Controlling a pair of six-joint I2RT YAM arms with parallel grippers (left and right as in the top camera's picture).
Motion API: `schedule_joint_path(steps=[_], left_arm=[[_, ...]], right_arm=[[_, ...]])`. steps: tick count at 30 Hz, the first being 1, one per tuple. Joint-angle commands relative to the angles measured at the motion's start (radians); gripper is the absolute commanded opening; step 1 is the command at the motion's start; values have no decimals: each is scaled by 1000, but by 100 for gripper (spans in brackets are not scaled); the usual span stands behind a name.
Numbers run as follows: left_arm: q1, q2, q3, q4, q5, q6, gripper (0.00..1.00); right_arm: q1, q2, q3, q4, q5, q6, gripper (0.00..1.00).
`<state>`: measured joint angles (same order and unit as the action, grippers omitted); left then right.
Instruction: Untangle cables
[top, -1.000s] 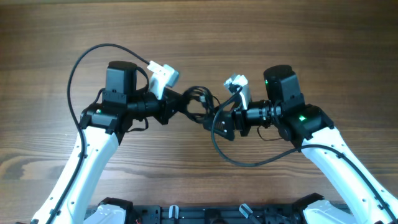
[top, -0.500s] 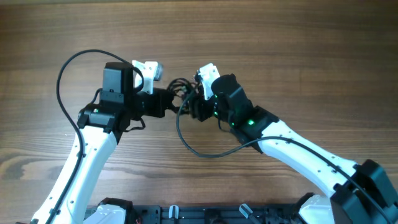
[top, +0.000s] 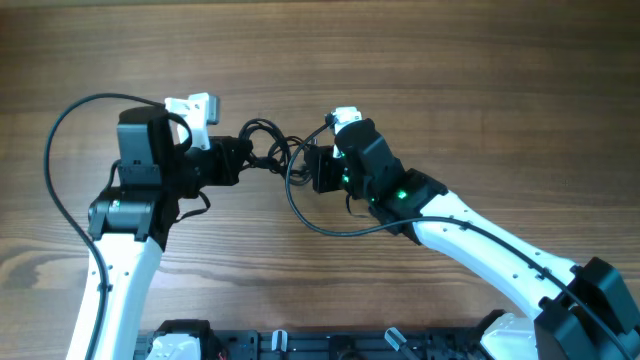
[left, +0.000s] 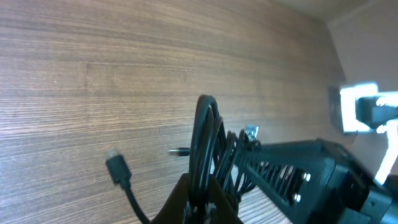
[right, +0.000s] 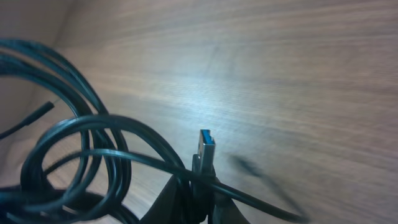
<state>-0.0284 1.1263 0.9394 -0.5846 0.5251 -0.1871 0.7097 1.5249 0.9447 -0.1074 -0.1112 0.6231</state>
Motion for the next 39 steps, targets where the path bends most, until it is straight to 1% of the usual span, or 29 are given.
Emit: schedule_joint_path(steps=[1,2,3,4,5,8,10,11,12,13,15,16,18,21,22,24,25,26,27,28,29,30,31,32,33,35,36,38,39], left_arm=[[35,-24,9,26,-51,-87,4],[27,-12,9,29,-51,-87,4],[23,-2,9,29,-51,-86,4],[21,8,9,29,-51,-86,4],[21,29,9,29,-51,-86,4],[21,58,9,37,-46,-87,4],[21,74,9,60,16,-87,4],[21,80,9,82,84,-79,4],[19,84,9,96,125,-74,4],[19,86,9,103,195,-24,4],[15,88,9,95,317,84,4],[6,88,9,96,345,83,4],[-21,88,9,96,346,83,4],[-63,88,9,100,346,82,4],[-76,88,9,100,346,82,4],[-79,88,9,131,346,62,4],[-76,87,9,162,346,37,4],[-72,88,9,220,346,-11,4],[-72,88,9,288,338,-57,4],[-72,88,9,325,325,-73,4],[-72,88,9,329,286,-80,11],[-72,88,9,297,233,-80,11],[-72,88,9,254,192,-79,7],[-72,89,9,190,132,-79,4],[-72,90,9,162,115,-71,4],[-72,103,9,106,151,6,4],[-72,111,9,101,191,29,4],[-72,132,9,101,197,30,6],[-72,149,9,93,179,14,46]], right_arm=[[-31,6,-23,-51,-147,5,20],[-33,6,-23,-52,-238,4,31],[-36,3,-23,-58,-268,0,34],[-46,-2,-23,-82,-267,-2,34],[-82,-20,-23,-124,-270,40,39],[-176,-64,-23,-175,-288,96,41],[-210,-72,-23,-154,-287,103,51],[-210,-69,-23,-126,-287,113,57],[-205,-68,-23,-110,-294,114,58],[-192,-68,-23,-79,-314,114,62],[-161,-68,-23,2,-332,120,62],[-156,-67,-23,31,-331,122,60],[-156,-62,-23,41,-278,177,53],[-156,-40,-23,35,-249,176,53],[-156,-27,-23,-6,-204,183,53],[-156,-12,-23,-145,-80,270,53],[-156,-3,-23,-200,-69,277,54],[-156,6,-23,-234,-111,266,54],[-156,13,-23,-255,-195,243,58],[-156,13,-23,-249,-291,140,62],[-157,12,-23,-256,-362,-5,66],[-170,5,-23,-294,-415,-129,68],[-188,-6,-23,-337,-431,-156,73],[-219,-29,-23,-385,-441,-200,84],[-246,-53,-23,-410,-446,-238,88],[-306,-133,-23,-402,-534,-383,92],[-317,-165,-23,-359,-583,-469,100],[-315,-172,-23,-312,-578,-578,100],[-315,-166,-23,-315,-518,-561,100]])
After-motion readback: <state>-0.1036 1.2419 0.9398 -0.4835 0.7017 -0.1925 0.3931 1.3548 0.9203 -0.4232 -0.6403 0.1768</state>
